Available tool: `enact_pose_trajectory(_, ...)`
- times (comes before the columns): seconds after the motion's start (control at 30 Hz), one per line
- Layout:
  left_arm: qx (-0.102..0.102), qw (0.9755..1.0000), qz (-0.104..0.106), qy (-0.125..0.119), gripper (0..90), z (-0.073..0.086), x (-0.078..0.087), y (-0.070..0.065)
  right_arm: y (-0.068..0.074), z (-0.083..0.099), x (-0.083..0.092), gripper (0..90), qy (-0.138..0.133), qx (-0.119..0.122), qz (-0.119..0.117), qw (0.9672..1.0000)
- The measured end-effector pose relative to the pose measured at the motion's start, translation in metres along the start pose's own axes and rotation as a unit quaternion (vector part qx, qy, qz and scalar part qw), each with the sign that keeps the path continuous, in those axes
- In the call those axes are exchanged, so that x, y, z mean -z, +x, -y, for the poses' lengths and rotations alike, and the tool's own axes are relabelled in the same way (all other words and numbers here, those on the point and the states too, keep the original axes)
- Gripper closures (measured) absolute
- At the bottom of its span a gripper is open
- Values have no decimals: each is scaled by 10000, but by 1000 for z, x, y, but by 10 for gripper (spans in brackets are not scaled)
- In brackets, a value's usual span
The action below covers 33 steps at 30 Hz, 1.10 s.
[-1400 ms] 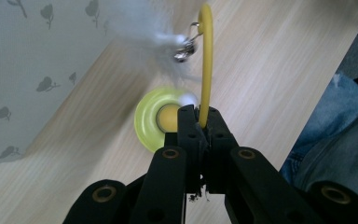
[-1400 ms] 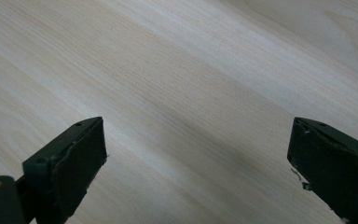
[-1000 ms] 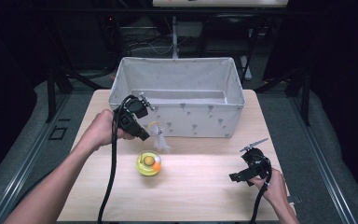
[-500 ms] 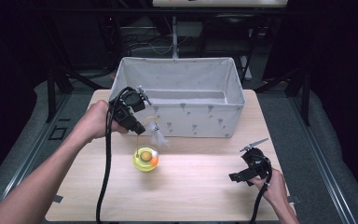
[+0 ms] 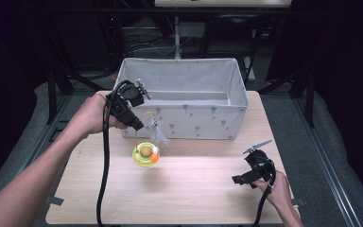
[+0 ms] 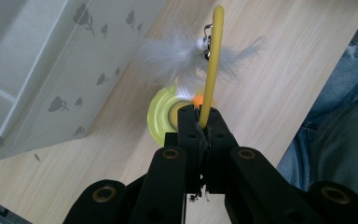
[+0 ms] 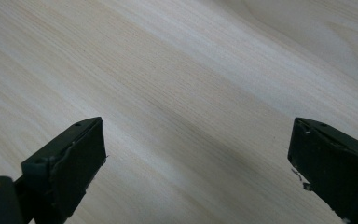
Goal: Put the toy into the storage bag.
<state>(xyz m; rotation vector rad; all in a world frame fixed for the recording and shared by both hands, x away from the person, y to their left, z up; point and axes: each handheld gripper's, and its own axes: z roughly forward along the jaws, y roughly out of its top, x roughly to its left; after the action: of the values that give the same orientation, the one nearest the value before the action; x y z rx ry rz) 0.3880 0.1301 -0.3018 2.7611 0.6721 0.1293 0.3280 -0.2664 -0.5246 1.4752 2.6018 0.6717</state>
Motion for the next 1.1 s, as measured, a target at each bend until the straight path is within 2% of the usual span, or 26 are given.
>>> enact_pose_trajectory(0.1, -4, 10000, -9, 46, 882, 0, 5, 1, 1, 0, 0, 37, -24, -28, -22, 10000)
enact_pose_trajectory(0.23, -22, 9999, -52, 93, 883, 1, 11, 2, 1, 0, 0, 37, -9, 53, 64, 10000)
enact_pose_trajectory(0.33, 10, 10000, -64, 19, 882, 2, 17, 5, 1, 0, -1, 37, -70, -9, 18, 10000)
enact_pose_trajectory(0.73, 68, 9993, -312, 187, 882, 1, 39, 15, 0, 0, -1, 37, -33, 0, 8, 10000)
enact_pose_trajectory(1.0, 209, 9989, -403, 114, 882, 5, 51, 23, 1, 1, -1, 37, -37, -7, 23, 10000)
enact_pose_trajectory(1.1, 185, 9988, -433, 127, 882, 4, 54, 24, 1, 0, -1, 37, -44, -10, 27, 10000)
